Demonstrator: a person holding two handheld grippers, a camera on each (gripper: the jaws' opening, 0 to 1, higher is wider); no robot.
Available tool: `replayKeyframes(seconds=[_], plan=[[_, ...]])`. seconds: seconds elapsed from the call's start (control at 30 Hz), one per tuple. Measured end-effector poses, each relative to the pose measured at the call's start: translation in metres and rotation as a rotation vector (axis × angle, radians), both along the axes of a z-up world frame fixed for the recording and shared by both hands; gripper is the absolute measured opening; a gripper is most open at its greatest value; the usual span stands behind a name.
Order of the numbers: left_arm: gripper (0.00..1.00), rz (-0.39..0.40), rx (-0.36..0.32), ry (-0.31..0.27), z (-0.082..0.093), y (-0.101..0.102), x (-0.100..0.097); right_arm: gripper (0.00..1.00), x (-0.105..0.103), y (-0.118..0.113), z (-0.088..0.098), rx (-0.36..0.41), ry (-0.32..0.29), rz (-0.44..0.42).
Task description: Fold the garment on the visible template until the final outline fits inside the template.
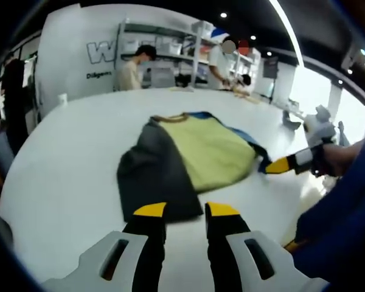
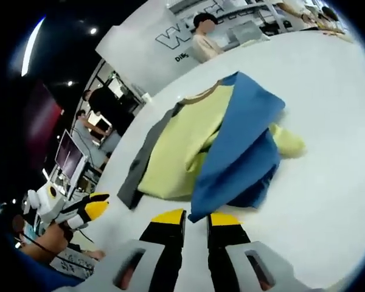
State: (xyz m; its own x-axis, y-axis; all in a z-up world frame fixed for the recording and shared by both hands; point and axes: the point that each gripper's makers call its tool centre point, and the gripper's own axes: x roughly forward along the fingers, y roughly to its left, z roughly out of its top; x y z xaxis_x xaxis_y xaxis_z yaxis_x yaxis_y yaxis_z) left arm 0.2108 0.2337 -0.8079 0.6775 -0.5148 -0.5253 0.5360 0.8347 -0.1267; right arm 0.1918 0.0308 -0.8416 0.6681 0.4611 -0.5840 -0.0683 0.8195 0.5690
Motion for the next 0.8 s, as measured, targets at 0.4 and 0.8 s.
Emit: replayKeyframes(seconds=[0.4,0.8], plan=[[0.22,0.004,-0.010,0.004,-0.001,-0.001,0.002,0.00,-0.003,-0.015,-0.002,-0.068,0.001,0.014],[0.22,0.005,-0.011,-0.010,0.002,-0.007,0.014,0.00,-0.009,-0.059,0.024,-0.252,-0.057,0.154]])
